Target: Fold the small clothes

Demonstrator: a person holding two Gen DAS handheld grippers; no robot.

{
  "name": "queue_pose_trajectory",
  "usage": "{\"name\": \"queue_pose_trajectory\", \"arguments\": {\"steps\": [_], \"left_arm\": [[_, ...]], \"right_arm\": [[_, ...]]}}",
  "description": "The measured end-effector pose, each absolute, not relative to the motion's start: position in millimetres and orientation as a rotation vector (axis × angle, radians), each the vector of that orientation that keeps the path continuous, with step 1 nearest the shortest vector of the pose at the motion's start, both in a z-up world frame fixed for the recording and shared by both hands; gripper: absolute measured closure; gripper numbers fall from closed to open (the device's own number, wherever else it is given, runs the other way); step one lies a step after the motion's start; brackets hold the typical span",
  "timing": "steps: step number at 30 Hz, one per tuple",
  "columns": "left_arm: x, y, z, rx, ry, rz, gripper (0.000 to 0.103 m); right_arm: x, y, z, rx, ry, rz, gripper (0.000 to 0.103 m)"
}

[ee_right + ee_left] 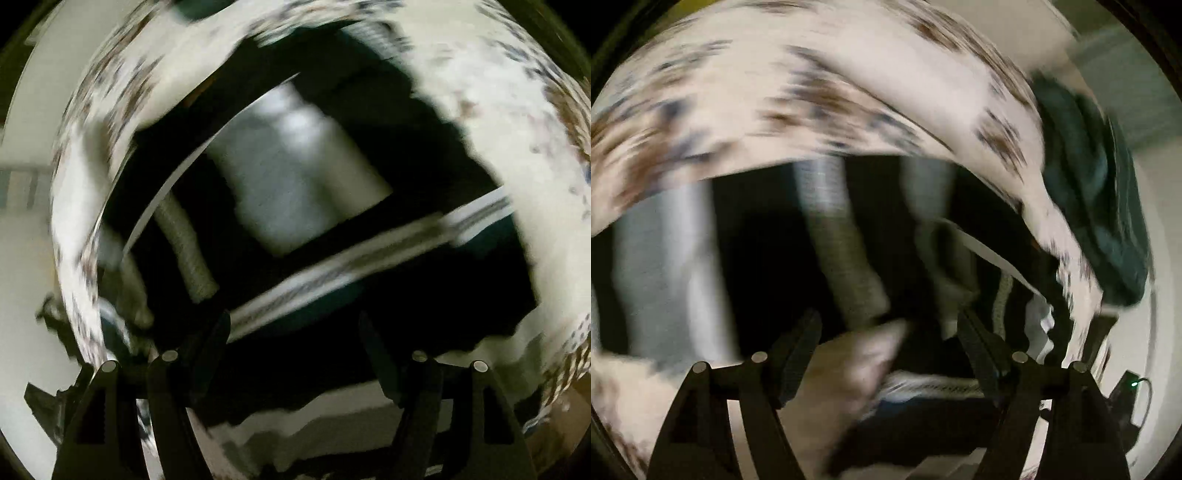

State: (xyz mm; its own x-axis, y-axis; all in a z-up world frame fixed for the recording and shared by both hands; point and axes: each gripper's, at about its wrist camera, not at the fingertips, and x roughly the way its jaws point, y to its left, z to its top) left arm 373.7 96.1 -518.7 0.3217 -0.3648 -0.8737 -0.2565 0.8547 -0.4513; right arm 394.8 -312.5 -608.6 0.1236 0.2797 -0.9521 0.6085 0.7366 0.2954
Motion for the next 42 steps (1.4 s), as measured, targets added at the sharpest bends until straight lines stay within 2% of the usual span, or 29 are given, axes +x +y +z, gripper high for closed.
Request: {"name": "queue_pose_trajectory", "arguments": {"steps": [4, 5, 6, 7, 9, 14, 17, 21, 24, 25, 27, 28, 30, 36, 42], "left_arm": [[414, 41, -539, -0.475, 1.298, -0.092, 0.029], [422, 30, -545, -0.451, 1.306, -0.092, 0.037], [427, 22, -550, -0.431, 1.303, -0.098, 0.071], [429, 19, -554, -0.395, 1.318, -0.076, 0.088], [430, 30, -555, -0.383, 1.306, -0.053, 0.094], [405, 76, -534, -0.395, 1.21, 0.01, 0.096], [409, 86, -535, -0.426, 1.211, 0.014, 0.095], [417, 87, -550, -0.469, 1.284, 0.02, 0.083], [406, 100, -546, -0.584, 1.244, 0.04, 0.076], [399, 107, -542, -0.62, 1.224, 0.051, 0.071], [373, 130, -531, -0.712, 1.187, 0.071, 0.033], [350, 149, -525, -0.786, 1.155, 0.083, 0.029], [315, 179, -521, -0.886, 1.121, 0.135, 0.029], [190, 289, -532, -1.144, 0.976, 0.429, 0.029], [131, 379, -570, -1.323, 0.787, 0.647, 0.031]], "right_arm": [[401, -357, -614, 0.754, 1.449, -0.303, 0.029], [405, -367, -616, 0.75, 1.45, -0.294, 0.029], [407, -372, -618, 0.748, 1.451, -0.289, 0.029], [409, -374, -619, 0.747, 1.451, -0.284, 0.029], [413, -382, -620, 0.749, 1.452, -0.277, 0.029], [421, -400, -621, 0.762, 1.446, -0.258, 0.029], [428, -403, -626, 0.769, 1.453, -0.251, 0.029], [435, -401, -626, 0.768, 1.457, -0.24, 0.029], [437, -391, -622, 0.758, 1.465, -0.215, 0.029], [436, -385, -620, 0.749, 1.471, -0.202, 0.029], [434, -365, -618, 0.715, 1.494, -0.164, 0.029], [433, -356, -619, 0.7, 1.506, -0.148, 0.023], [431, -327, -623, 0.669, 1.54, -0.108, 0.015], [431, -234, -640, 0.606, 1.62, -0.027, 0.015], [444, -165, -651, 0.473, 1.58, -0.058, 0.015]]}}
